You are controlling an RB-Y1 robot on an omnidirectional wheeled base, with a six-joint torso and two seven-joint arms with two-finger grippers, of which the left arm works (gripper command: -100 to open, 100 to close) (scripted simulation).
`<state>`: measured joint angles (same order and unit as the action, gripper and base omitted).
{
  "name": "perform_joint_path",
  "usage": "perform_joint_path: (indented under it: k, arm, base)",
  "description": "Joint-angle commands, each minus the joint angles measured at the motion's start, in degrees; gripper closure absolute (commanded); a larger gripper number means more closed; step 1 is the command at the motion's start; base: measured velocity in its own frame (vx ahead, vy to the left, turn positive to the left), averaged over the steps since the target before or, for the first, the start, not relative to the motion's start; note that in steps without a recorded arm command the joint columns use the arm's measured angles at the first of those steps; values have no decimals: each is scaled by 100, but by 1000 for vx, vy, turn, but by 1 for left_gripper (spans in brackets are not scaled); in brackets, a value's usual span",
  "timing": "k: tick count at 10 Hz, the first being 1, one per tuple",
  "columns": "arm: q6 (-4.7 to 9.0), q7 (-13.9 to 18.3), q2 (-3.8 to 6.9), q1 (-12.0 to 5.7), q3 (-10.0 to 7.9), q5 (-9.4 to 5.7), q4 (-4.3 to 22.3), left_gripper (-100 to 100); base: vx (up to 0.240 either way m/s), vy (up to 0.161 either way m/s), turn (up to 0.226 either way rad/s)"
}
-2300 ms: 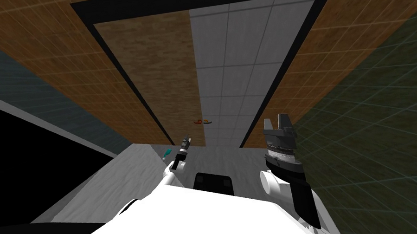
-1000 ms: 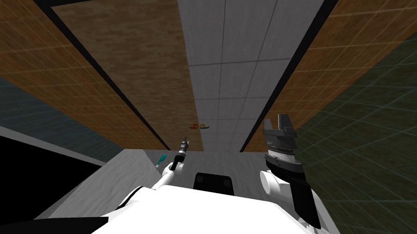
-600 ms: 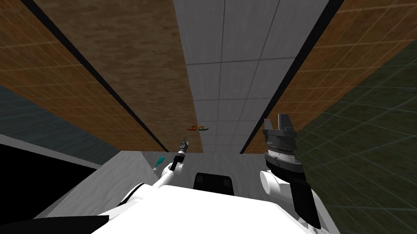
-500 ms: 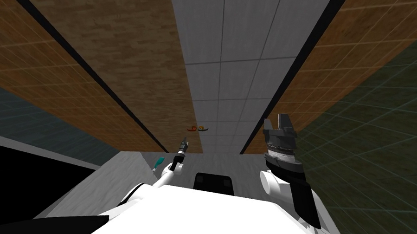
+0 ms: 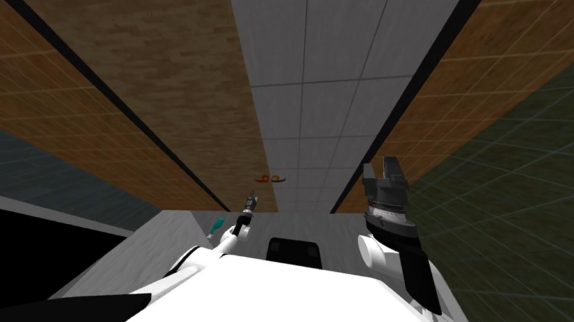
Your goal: Pull the door open
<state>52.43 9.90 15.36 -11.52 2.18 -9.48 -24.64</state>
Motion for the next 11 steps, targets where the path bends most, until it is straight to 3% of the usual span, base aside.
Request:
perform_joint_path:
  k: [1,2,5,7,10,11]
  arm:
    - [-191,-16,63,286,-54,-29,-286,-100]
    - [-189,12,175,442,-149,-81,-455,-100]
    - [-187,36,268,560,-228,-124,-461,-100]
    - [-180,81,424,763,-361,-197,-480,-100]
    - [-173,109,508,878,-433,-236,-500,-100]
    - [-156,162,629,1060,-537,-293,-560,-100]
  base:
    - [30,-28,-4]
    - [41,-27,-15]
    - [32,-22,-11]
    - [61,-21,-32]
    - [55,2,-21]
    - [127,17,-106]
